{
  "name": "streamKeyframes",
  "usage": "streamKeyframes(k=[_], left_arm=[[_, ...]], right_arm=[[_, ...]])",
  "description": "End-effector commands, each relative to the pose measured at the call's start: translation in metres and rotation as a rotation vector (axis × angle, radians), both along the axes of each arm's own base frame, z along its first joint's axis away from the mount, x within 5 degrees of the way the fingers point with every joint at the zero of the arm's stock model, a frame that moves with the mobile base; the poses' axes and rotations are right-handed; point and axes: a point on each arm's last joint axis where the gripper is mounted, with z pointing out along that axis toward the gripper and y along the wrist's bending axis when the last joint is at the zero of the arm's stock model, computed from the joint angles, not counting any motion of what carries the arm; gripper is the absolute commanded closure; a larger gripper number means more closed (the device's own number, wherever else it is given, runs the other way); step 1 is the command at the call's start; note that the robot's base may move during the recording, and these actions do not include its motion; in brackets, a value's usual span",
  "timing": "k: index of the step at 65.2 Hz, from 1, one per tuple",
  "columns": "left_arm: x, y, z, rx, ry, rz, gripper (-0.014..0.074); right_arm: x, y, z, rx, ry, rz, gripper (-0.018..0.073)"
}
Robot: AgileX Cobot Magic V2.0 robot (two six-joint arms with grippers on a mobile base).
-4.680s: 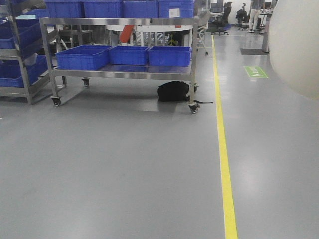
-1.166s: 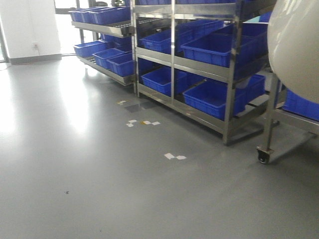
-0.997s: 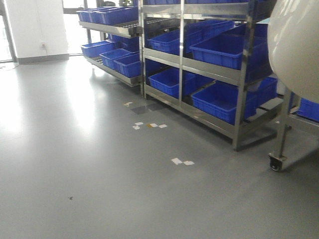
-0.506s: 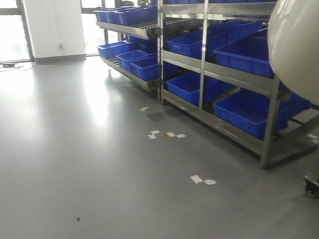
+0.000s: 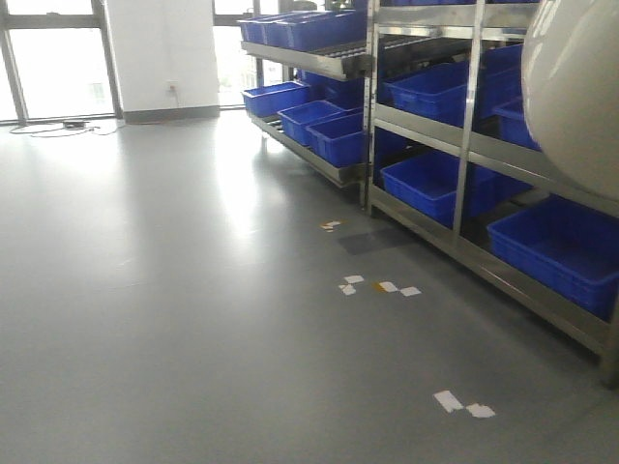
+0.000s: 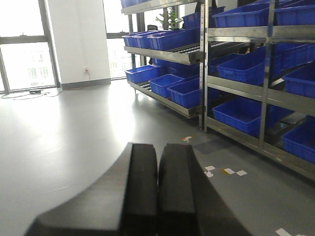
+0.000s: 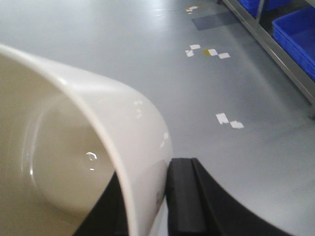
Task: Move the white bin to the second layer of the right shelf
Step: 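Drive toward the windows carrying the bin in the right gripper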
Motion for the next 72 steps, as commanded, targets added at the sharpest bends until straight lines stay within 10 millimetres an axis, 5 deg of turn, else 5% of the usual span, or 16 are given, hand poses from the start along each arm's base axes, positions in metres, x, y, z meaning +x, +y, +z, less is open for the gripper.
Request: streamKeyframes(k=[1,72], left_arm=[[-0.0002,0.0005,-0.0027,-0.023,-0.064,0.003,0.0512],[-0.0002,0.0005,-0.0027,-0.023,-0.064,0.003,0.0512]], right_arm=[[0.0029,-0.0003,0.0187,0.025,-0.127,-0.008,0.0535],[0.0029,-0.0003,0.0187,0.025,-0.127,-0.008,0.0535]])
